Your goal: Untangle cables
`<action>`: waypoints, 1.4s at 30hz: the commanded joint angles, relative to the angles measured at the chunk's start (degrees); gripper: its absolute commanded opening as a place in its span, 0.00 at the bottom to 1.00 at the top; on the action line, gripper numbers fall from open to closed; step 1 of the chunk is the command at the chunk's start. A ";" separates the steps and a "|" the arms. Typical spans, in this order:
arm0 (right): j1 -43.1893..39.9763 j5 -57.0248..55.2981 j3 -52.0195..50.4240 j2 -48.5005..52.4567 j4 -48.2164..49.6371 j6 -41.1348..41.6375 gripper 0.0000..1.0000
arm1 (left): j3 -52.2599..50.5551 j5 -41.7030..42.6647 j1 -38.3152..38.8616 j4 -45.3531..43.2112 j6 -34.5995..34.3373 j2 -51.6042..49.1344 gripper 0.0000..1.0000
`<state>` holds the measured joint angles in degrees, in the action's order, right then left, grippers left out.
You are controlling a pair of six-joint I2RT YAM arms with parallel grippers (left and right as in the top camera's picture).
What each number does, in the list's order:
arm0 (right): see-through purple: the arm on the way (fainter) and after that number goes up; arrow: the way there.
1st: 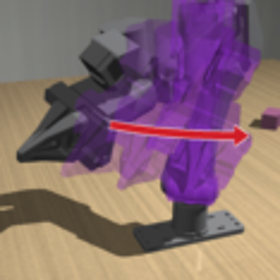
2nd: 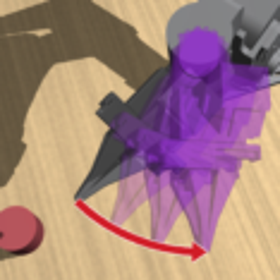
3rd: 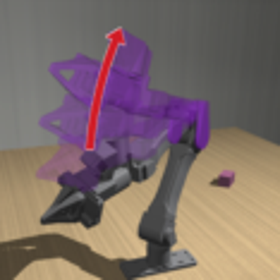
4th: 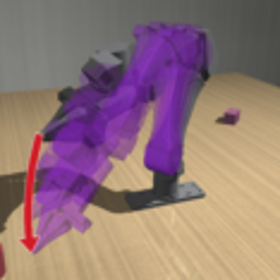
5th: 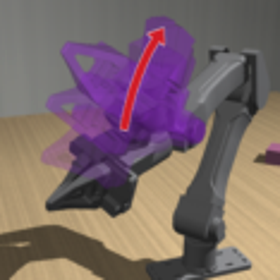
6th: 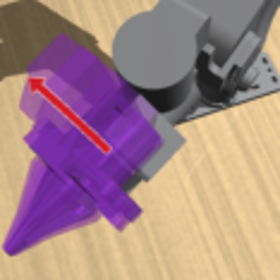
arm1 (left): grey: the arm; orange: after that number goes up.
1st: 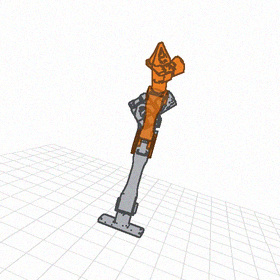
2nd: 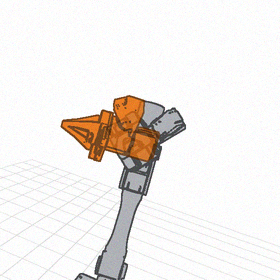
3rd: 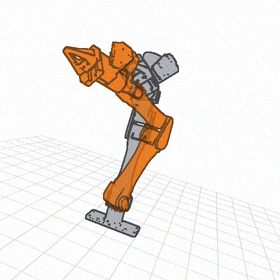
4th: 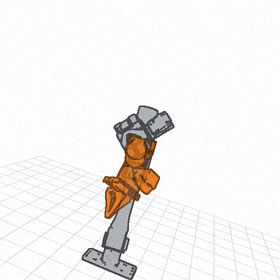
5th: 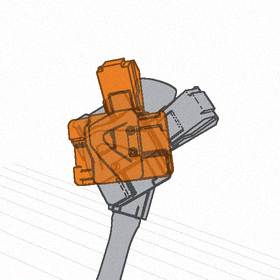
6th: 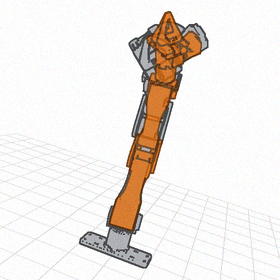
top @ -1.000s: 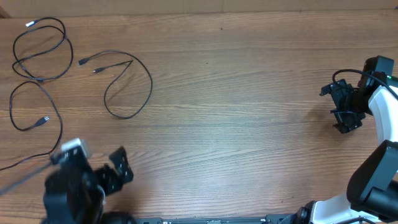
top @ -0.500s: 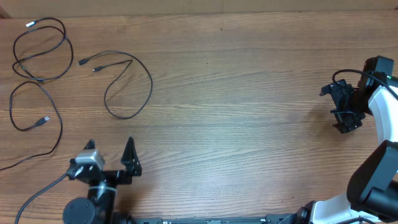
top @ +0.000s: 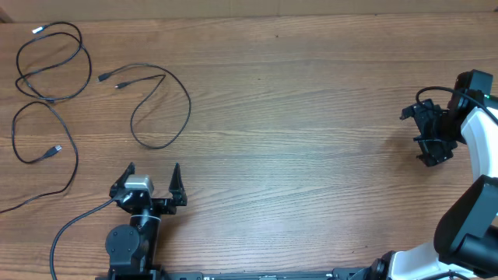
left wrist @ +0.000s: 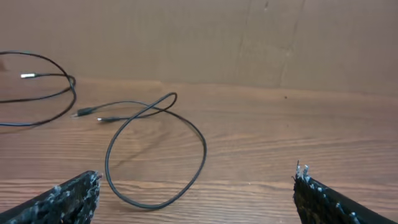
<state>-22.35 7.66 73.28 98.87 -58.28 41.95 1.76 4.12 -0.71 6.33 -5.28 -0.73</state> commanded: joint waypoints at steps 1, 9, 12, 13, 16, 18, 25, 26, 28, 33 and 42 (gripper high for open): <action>0.20 0.09 1.36 -0.15 0.13 -0.24 1.00 | -0.59 0.42 0.44 -0.22 3.89 0.55 1.00; 0.20 0.09 1.36 -0.15 0.13 -0.24 1.00 | -0.59 0.35 0.37 -0.37 4.02 0.52 1.00; 0.20 0.09 1.36 -0.15 0.13 -0.24 1.00 | -0.59 0.35 0.37 -0.37 4.02 0.52 0.99; 0.20 0.09 1.36 -0.15 0.13 -0.24 1.00 | -0.59 0.35 0.37 -0.37 4.02 0.50 1.00; 0.20 0.09 1.36 -0.15 0.13 -0.24 1.00 | -0.59 0.37 0.37 -0.37 4.02 0.50 1.00; 0.20 0.09 1.36 -0.15 0.13 -0.24 1.00 | -0.59 0.35 0.37 -0.37 4.02 0.50 1.00; 0.20 0.09 1.36 -0.24 0.11 -0.24 1.00 | -0.59 0.37 0.37 -0.37 4.02 0.50 1.00; 0.20 0.04 1.36 -0.59 0.13 -0.24 1.00 | -0.59 0.35 0.37 -0.37 4.02 0.50 1.00; 0.20 0.04 1.36 -1.90 0.13 -0.24 1.00 | -0.59 0.37 0.37 -0.37 4.02 0.50 1.00; 4.33 -0.13 1.36 -14.64 0.13 -0.26 1.00 | -0.59 0.37 0.37 -0.37 4.02 0.50 1.00; 20.48 -20.55 -1.68 -39.04 7.69 -2.36 1.00 | -0.59 0.35 0.37 -0.37 4.02 0.48 0.99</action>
<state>-4.16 -4.75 73.43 65.78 -53.74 41.78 1.63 4.12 -0.71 6.15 -2.72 -0.75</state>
